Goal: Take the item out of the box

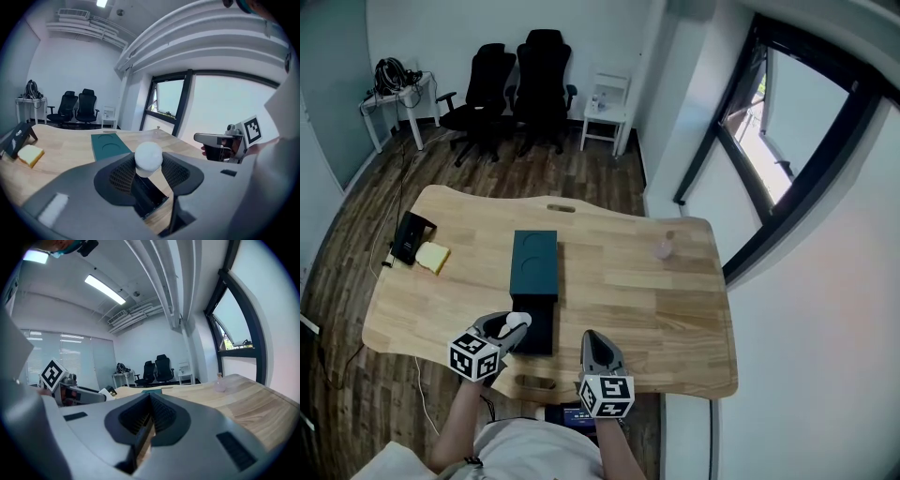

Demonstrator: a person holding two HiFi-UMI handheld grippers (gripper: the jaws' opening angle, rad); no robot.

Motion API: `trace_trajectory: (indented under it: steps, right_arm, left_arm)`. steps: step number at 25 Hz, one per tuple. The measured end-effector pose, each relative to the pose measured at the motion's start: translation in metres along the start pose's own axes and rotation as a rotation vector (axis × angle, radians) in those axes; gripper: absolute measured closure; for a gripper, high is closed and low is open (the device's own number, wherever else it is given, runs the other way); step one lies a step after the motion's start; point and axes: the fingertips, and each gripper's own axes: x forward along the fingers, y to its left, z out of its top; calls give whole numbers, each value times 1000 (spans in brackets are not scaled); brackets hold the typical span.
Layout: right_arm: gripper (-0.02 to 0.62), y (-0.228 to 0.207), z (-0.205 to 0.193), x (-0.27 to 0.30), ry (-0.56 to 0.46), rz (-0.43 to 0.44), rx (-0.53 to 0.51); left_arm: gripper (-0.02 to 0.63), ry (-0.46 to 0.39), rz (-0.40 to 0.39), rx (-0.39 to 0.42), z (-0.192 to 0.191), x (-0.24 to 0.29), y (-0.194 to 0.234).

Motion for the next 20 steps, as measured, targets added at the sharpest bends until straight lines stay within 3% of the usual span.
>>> trace_trajectory:
  steps: [10,20]
  right_arm:
    - [591,-3,-9,-1,55,-21,-87]
    - [591,-8,-7,-1,58,-16,-70]
  left_arm:
    - [431,-74,19,0,9,-9,-4]
    - [431,-90,9,-5,13,-7,-6]
